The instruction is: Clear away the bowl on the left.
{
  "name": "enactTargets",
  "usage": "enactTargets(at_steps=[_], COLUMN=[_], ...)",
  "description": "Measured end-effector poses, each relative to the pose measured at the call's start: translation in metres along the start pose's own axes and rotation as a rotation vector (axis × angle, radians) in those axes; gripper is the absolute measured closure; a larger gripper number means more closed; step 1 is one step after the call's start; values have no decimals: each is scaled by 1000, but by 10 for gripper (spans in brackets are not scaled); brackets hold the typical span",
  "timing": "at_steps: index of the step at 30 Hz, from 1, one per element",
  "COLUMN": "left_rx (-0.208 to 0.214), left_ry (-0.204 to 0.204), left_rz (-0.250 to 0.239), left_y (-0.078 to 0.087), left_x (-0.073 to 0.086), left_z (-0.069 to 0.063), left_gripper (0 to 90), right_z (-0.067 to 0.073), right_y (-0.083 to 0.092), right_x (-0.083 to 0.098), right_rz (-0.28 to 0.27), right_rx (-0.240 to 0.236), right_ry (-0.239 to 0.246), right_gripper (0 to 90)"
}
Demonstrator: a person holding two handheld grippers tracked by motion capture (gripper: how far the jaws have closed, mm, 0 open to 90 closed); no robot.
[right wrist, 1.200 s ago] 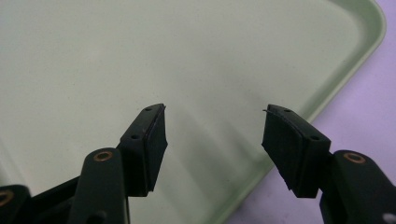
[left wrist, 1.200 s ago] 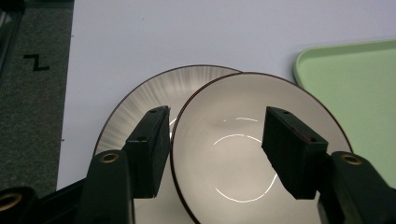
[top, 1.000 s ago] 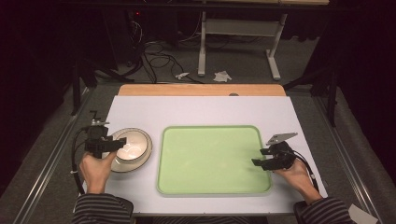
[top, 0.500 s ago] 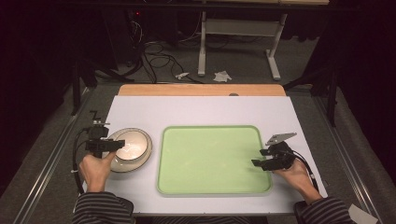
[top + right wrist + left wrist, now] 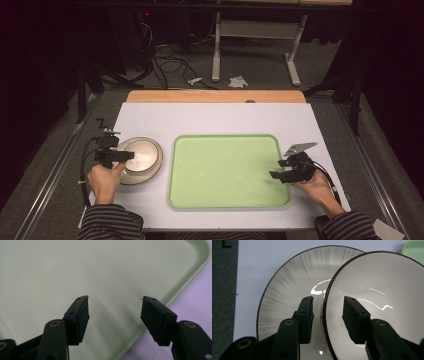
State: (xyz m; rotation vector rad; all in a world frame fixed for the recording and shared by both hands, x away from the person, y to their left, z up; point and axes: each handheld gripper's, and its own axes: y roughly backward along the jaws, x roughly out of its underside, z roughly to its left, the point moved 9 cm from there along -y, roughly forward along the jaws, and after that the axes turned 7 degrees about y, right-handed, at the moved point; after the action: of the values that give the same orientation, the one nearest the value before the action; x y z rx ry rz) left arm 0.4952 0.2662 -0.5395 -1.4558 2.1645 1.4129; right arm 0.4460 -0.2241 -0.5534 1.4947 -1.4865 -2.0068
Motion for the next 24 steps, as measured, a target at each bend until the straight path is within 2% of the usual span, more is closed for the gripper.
enactTargets(at_steps=[3, 6, 12, 17, 19, 20, 24], left_rx=[-7, 3, -4, 11, 14, 17, 24], left_ry=[23, 66, 69, 88, 99, 106, 110], left_rz=[5, 10, 22, 35, 39, 41, 39], left_y=[-1, -2, -4, -4, -3, -3, -3], left_x=[-1, -3, 0, 0, 0, 0, -1], left_z=[4, 6, 8, 6, 6, 6, 5], left_gripper=[653, 673, 748, 815, 817, 824, 826], right_z=[0, 0, 0, 0, 0, 1, 0], right_y=[0, 0, -1, -2, -1, -1, -1], right_x=[0, 0, 0, 0, -1, -1, -1], right_rz=[-6, 1, -2, -2, -5, -3, -4], right_rx=[-1, 1, -2, 1, 1, -5, -2], right_ry=[6, 2, 3, 9, 9, -9, -2], right_gripper=[410, 410, 410, 410, 411, 411, 411])
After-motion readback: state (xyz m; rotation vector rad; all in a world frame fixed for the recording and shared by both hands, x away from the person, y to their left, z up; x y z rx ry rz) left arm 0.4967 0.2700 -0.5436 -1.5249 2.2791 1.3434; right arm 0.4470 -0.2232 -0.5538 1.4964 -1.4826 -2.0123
